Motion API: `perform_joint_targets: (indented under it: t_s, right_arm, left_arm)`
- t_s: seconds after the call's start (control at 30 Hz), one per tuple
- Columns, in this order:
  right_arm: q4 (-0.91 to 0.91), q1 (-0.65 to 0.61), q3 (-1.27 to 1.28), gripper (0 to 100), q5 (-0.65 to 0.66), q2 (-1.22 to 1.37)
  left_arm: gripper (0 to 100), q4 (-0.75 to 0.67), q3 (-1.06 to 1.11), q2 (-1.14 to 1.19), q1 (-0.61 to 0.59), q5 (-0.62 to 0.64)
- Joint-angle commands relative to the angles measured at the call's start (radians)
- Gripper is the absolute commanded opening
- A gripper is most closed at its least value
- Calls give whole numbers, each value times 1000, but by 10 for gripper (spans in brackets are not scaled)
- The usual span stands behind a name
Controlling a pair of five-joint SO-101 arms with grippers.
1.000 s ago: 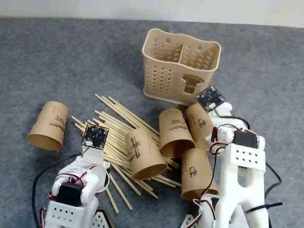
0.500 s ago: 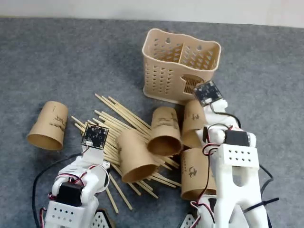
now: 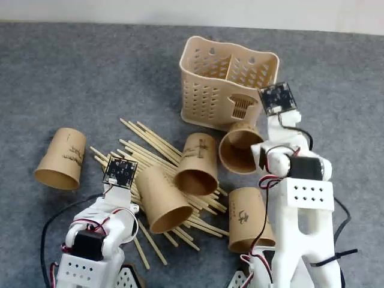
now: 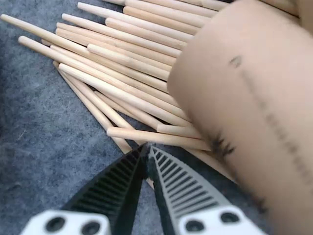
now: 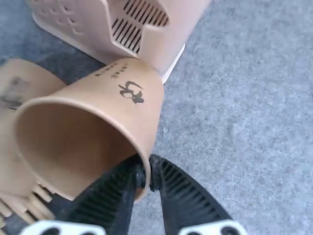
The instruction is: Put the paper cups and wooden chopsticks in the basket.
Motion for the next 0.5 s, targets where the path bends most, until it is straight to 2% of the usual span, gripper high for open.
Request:
perform_joint_targets:
  t_s: [0.0, 0.27, 0.47]
  right_arm:
    - [107, -2, -148, 15, -14, -38]
    - [377, -8, -412, 15, -14, -36]
    - [513, -8, -605, 15, -15, -36]
  left_arm:
    - [6, 5, 19, -10, 12, 6]
    - [6, 5, 19, -10, 12, 6]
    - [6, 5, 19, -10, 12, 6]
